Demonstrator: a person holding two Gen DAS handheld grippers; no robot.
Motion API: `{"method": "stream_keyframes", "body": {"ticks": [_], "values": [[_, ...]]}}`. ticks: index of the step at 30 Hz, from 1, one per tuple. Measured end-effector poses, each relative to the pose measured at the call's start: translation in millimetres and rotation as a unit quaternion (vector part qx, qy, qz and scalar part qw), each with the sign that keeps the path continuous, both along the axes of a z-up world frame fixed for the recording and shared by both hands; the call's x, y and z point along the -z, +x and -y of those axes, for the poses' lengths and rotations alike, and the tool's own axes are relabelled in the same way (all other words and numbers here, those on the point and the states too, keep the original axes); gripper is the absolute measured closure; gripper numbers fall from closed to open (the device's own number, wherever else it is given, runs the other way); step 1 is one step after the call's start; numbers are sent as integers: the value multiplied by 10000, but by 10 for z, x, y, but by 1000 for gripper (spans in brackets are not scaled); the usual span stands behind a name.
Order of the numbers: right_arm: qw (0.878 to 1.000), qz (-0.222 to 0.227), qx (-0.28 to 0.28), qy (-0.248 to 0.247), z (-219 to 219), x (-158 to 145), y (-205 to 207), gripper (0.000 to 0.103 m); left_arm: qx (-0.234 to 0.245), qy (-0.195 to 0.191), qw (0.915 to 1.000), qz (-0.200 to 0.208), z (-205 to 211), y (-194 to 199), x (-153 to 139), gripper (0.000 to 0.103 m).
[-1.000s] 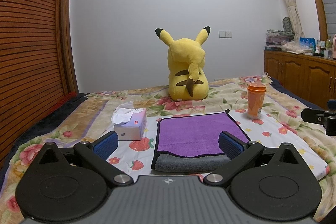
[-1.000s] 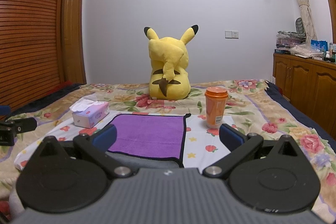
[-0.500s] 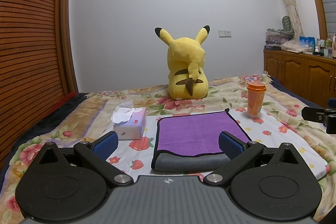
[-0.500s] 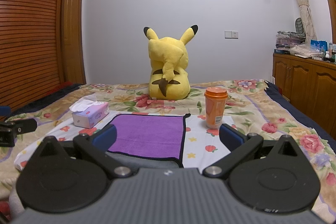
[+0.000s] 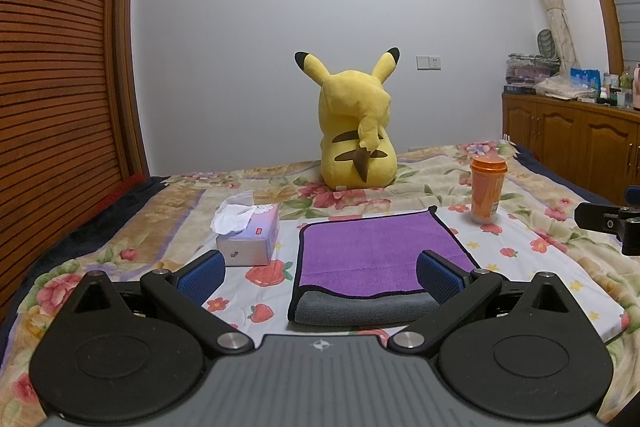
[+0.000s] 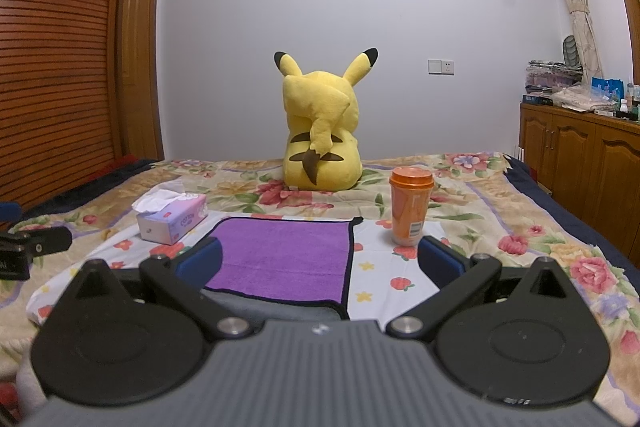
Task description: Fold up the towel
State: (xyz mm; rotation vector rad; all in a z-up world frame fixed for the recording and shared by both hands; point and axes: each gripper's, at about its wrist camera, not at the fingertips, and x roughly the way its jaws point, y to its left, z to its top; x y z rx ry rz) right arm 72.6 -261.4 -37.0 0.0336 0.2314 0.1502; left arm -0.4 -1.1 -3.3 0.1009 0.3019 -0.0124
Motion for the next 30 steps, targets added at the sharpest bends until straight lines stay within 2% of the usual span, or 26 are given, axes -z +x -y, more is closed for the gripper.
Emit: {"method": "stream_keyframes", "body": {"ticks": [16,30], "values": [[10000,-69,25,-21,-10,-3,27,0,19,30,10000,-42,6,10,41,0],[9991,-378,-23,-200,-100,96,202,0,57,79,9981,-602,-1,195,104,0]]}}
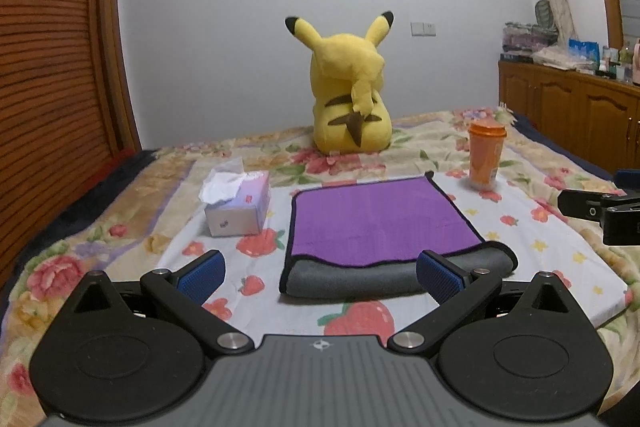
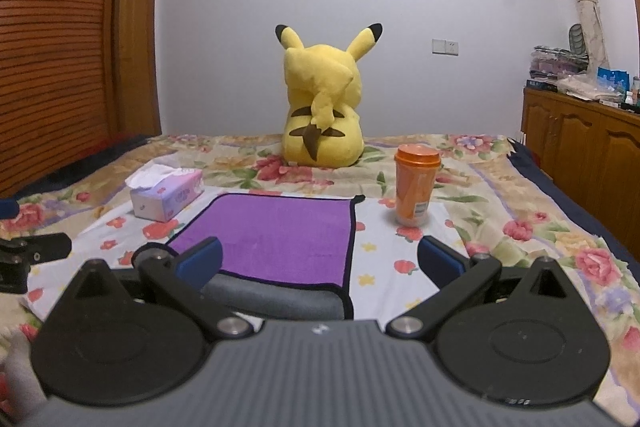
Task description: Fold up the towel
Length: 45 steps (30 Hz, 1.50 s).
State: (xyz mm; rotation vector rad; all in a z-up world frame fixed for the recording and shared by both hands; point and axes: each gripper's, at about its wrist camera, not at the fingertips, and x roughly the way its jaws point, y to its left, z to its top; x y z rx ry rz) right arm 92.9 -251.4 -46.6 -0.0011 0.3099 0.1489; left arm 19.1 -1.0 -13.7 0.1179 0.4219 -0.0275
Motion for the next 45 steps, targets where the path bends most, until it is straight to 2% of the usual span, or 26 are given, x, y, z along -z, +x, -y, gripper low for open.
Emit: {"method": "stream_keyframes", "body": {"ticks": [8,45], "values": [[9999,-97,-46,-59,-50,40,119,0,57,27,9997,-220,23,187,97,0],[9961,-643,-489,-351,-234,207,773,0,133,-26,9981,-599,-76,995,315,0]]}}
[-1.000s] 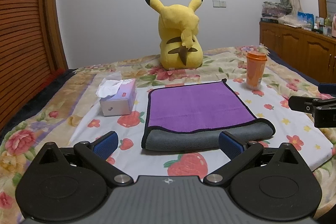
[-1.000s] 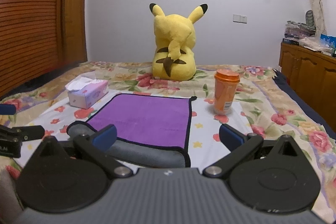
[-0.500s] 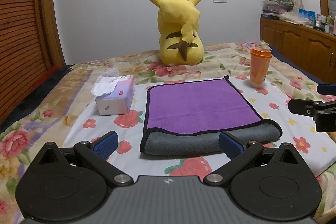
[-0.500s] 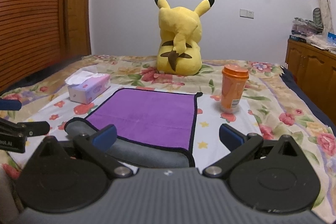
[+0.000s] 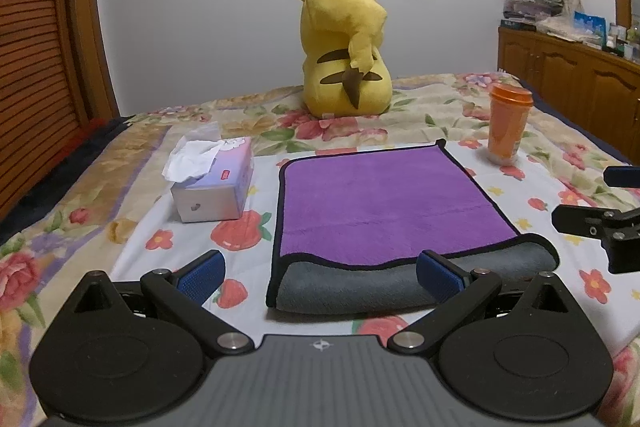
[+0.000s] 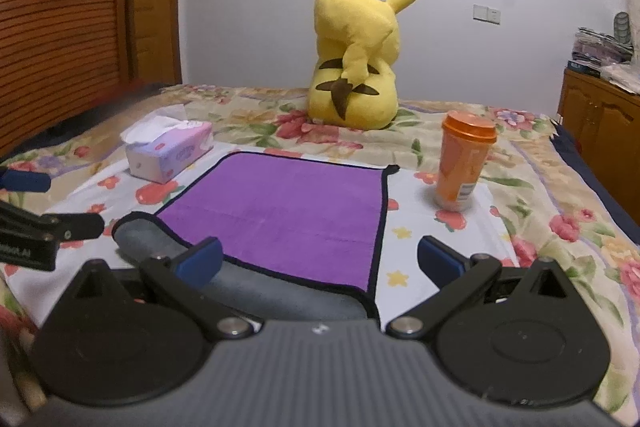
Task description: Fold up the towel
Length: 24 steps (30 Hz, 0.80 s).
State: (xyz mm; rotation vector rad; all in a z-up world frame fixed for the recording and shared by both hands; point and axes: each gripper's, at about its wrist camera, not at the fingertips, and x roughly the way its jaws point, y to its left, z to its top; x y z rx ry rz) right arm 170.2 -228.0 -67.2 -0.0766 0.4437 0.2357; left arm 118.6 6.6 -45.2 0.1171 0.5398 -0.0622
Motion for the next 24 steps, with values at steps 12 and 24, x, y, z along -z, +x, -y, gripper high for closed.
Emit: {"method": "stream_keyframes", "body": {"ticks": [12,24], "values": [[9995,-313,-3,25,37,134,299,0,-59,-54,9998,-172,-143,372,131,0],[9982,-588,81,-36,116,238,575,0,39,-57,9991,-410,-226,716,262,0]]}}
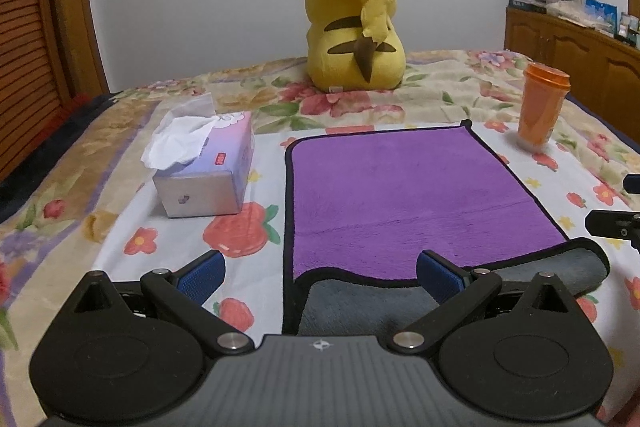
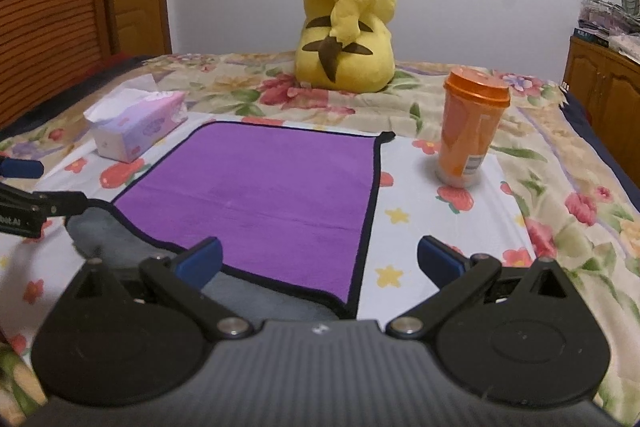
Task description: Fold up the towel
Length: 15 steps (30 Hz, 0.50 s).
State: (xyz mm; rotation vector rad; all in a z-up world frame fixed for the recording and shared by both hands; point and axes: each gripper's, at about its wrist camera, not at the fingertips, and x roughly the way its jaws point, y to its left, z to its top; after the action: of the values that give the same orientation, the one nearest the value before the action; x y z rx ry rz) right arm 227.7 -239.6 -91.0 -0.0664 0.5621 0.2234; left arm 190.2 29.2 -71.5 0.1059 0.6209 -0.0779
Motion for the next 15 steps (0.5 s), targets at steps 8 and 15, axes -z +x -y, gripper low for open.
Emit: {"method": "stream_keyframes", "body": {"ticks": [8,15], "values": [[9994,-356,3,-11,50,121,144,0,46,-209,9996,-209,-90,157,54,4],[9978,-659,-82,57,51,207,232,0,125,-393,9977,-538,-168,291,159,16]]}}
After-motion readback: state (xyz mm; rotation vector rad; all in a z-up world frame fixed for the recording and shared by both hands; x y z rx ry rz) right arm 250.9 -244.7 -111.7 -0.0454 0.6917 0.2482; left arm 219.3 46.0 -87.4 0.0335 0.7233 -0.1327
